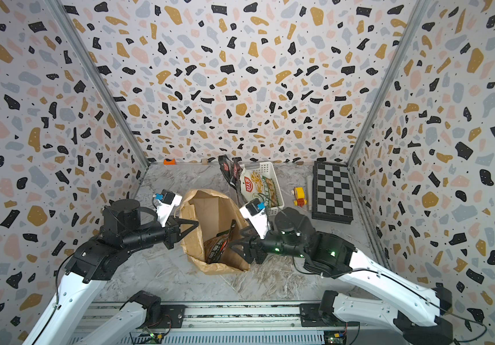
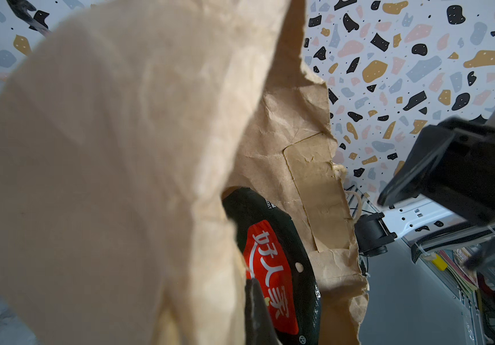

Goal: Place the condiment packets inside the bag
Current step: Adjust the condiment packet in the paper bag.

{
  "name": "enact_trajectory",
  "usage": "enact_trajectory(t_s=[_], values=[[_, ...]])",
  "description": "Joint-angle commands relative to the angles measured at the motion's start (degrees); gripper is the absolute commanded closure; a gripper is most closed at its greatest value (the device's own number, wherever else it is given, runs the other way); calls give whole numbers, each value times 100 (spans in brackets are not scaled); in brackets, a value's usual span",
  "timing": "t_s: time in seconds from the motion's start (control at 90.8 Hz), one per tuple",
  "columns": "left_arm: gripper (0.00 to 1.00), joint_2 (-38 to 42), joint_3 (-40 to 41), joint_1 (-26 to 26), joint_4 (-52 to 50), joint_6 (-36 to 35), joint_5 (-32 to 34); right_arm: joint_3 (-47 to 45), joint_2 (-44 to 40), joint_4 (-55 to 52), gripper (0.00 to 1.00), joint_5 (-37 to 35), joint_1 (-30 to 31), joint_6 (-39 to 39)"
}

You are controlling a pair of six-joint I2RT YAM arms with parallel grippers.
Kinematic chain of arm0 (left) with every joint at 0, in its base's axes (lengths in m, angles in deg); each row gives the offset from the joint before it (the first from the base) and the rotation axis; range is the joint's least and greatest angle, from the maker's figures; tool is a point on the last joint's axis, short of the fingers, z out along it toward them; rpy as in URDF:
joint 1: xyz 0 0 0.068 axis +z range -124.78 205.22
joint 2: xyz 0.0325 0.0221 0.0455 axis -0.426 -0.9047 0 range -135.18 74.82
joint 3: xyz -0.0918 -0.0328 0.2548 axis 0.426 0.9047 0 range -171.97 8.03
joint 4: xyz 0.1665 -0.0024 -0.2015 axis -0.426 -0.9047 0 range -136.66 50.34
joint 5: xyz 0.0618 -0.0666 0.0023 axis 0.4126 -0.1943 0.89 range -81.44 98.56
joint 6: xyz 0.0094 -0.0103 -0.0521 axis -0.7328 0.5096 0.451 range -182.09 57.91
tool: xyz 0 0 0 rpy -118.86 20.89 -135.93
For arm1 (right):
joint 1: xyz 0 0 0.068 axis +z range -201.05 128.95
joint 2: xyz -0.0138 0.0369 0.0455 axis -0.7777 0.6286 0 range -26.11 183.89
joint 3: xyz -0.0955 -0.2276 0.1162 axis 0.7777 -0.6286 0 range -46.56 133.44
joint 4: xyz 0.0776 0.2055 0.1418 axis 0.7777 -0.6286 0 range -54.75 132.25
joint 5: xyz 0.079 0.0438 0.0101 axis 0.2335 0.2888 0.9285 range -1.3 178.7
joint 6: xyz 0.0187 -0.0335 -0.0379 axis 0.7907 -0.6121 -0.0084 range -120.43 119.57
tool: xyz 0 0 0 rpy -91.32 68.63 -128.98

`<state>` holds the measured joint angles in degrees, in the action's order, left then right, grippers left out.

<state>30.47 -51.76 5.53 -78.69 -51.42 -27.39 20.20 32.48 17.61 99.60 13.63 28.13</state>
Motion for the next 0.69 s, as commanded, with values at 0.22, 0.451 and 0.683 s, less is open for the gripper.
enact_trajectory(t_s=[0.22, 0.451, 0.683], values=[[100, 256, 7, -36, 596, 89, -138, 130, 788, -136, 38, -1059, 141, 2026], [100, 370, 37, -36, 642, 136, -272, 266, 1395, -249, 40, -1232, 140, 2303], [100, 421, 191, -44, 828, 313, -447, 237, 1569, -460, 65, -1910, 140, 2098]])
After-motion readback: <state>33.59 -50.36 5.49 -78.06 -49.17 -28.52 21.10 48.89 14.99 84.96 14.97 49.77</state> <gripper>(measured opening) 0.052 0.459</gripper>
